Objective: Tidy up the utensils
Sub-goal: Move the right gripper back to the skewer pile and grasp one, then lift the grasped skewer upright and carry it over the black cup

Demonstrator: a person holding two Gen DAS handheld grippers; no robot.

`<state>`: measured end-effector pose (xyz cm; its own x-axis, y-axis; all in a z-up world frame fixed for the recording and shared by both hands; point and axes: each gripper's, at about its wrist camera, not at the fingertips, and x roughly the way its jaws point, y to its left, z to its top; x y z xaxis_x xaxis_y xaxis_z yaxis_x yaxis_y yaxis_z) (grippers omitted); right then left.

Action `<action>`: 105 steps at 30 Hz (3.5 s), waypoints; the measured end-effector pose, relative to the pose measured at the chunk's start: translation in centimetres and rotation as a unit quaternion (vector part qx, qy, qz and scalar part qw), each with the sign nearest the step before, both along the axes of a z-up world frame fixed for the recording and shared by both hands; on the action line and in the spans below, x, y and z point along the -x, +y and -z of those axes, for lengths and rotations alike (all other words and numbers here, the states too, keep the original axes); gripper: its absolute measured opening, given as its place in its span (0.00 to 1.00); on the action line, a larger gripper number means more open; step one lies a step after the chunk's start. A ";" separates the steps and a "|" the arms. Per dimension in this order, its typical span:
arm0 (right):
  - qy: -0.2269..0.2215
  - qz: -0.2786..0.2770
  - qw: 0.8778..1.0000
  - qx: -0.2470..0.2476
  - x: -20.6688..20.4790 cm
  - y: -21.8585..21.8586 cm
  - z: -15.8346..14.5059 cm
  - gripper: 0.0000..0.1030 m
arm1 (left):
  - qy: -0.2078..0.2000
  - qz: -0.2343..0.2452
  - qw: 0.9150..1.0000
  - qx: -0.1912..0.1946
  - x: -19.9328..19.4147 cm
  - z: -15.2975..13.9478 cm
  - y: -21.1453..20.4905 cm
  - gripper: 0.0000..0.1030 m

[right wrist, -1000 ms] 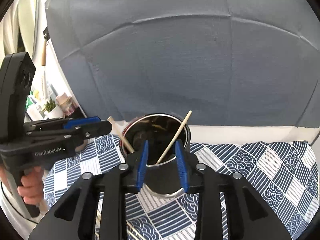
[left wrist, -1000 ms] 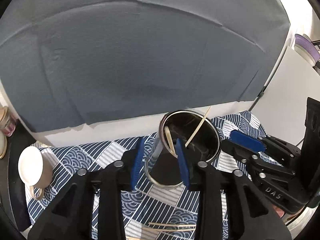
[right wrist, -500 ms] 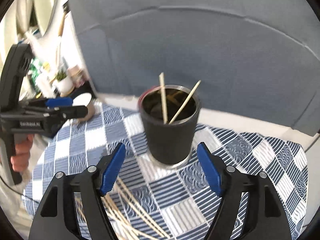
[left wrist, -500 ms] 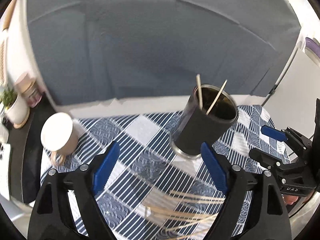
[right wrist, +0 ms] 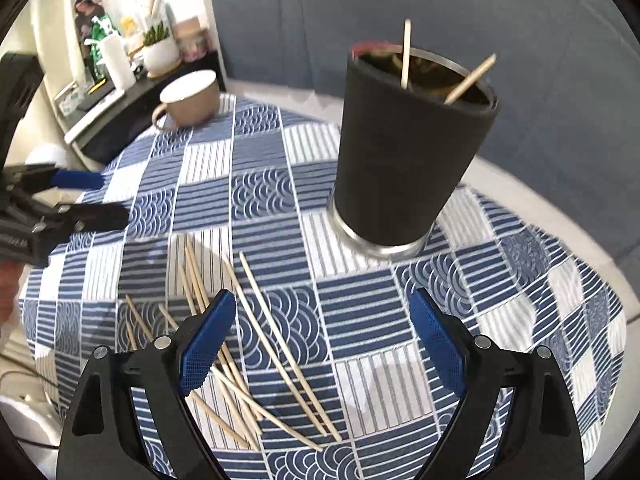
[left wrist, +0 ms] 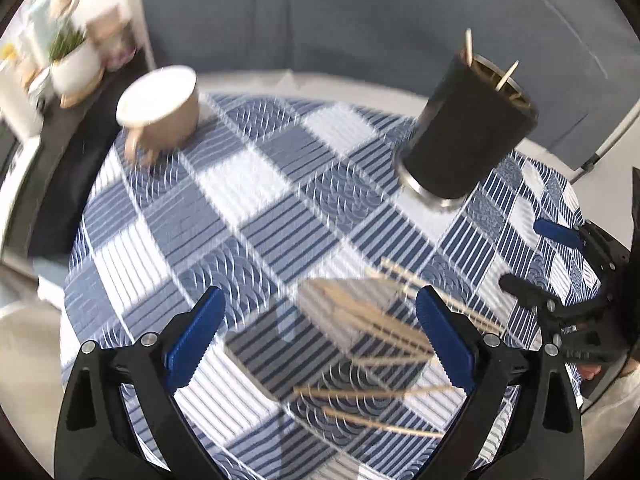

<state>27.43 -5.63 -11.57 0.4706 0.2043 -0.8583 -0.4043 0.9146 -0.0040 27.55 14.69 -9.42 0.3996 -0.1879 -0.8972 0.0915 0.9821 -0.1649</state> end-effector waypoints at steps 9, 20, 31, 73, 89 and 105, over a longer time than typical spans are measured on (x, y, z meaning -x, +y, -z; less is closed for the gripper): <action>0.050 -0.069 0.996 0.037 -1.2 0.6 4.9 0.73 | 0.064 -0.093 0.993 -0.026 4.8 4.4 -0.1 0.91; 0.077 -0.154 0.983 0.062 -2.2 1.5 7.7 0.60 | 0.128 -0.199 0.969 -0.071 9.5 7.3 -4.1 0.90; 0.092 -0.176 0.979 0.043 -1.7 1.8 7.2 0.05 | 0.158 -0.283 0.944 -0.053 10.8 8.4 -5.1 0.52; 0.065 0.145 0.983 -0.091 1.3 -7.9 -0.9 0.05 | 0.150 -0.063 0.986 -0.023 3.5 3.9 6.0 0.05; -0.033 0.238 0.963 -0.120 6.3 -6.5 -6.4 0.05 | 0.047 0.054 0.997 -0.042 -0.8 -3.7 0.7 0.05; -0.064 0.198 0.969 -0.130 0.2 -9.3 -10.6 0.05 | -0.048 0.042 0.997 0.051 -8.1 -12.4 -3.4 0.05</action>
<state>27.21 -14.93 -0.94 0.6551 0.1887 -0.7316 -0.0334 0.9746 0.2214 35.66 11.33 2.95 0.4611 -0.3132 -0.8302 0.1933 0.9486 -0.2505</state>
